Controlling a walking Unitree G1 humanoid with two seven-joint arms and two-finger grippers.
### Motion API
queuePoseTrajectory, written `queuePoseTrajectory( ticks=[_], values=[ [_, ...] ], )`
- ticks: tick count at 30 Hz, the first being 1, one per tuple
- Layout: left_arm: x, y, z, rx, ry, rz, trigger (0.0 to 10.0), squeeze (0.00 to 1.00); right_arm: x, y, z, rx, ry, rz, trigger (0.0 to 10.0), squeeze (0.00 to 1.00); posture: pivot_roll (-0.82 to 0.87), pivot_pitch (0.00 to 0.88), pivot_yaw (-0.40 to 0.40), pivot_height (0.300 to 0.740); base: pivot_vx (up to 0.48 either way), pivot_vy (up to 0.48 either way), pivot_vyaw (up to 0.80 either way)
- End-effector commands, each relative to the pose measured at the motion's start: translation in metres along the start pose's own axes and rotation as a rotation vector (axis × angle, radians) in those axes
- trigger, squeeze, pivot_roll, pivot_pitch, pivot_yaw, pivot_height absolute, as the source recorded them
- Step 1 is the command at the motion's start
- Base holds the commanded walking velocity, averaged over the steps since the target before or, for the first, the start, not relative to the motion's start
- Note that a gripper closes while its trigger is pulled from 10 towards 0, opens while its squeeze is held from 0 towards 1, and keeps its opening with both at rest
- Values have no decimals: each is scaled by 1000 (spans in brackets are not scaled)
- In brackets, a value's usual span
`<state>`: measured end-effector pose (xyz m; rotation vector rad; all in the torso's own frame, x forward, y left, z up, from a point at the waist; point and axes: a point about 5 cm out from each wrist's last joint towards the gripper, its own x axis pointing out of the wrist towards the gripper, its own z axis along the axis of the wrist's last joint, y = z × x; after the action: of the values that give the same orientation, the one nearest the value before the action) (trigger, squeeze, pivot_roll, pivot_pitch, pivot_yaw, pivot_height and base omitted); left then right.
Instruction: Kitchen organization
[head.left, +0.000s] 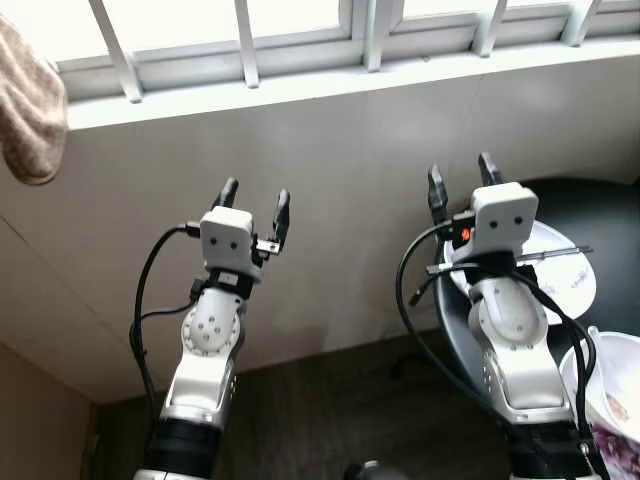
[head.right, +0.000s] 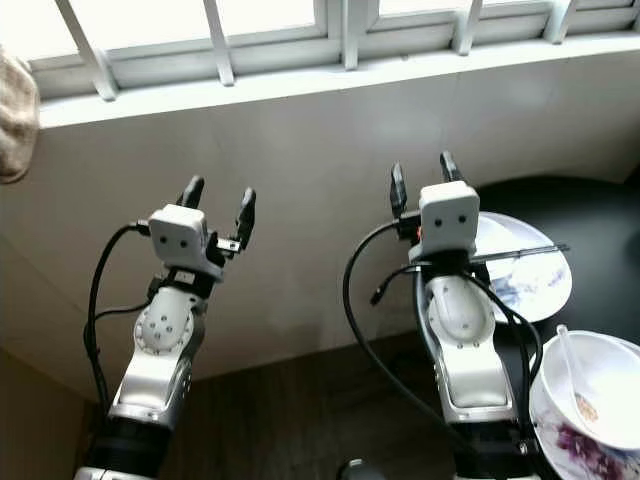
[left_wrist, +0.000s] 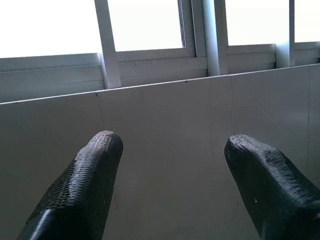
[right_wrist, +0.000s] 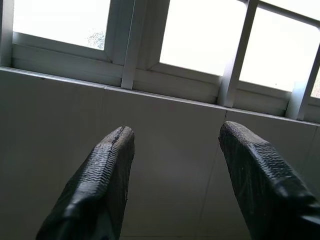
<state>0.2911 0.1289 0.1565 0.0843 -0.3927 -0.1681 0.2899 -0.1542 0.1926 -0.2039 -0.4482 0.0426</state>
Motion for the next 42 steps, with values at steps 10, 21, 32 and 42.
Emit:
queuePoseTrajectory(
  ticks=[10,21,32,42],
  values=[
    [0,-1,-1,6,14,-9,10000,0,2,0,2,-15,-9,6,10000,0,-106,0,33,740,0,-157,-800],
    [0,-1,-2,-7,13,-5,10000,0,3,0,2,-21,-9,7,10000,0,-108,0,33,740,0,-165,-800],
    [1,-1,-3,-15,17,-5,10000,0,3,0,1,-29,-6,13,10000,0,-110,0,35,740,0,284,-800],
    [0,-1,-2,-5,17,-10,10000,0,2,4,-3,-35,23,34,10000,0,-110,0,35,740,0,0,-149]
  ],
)
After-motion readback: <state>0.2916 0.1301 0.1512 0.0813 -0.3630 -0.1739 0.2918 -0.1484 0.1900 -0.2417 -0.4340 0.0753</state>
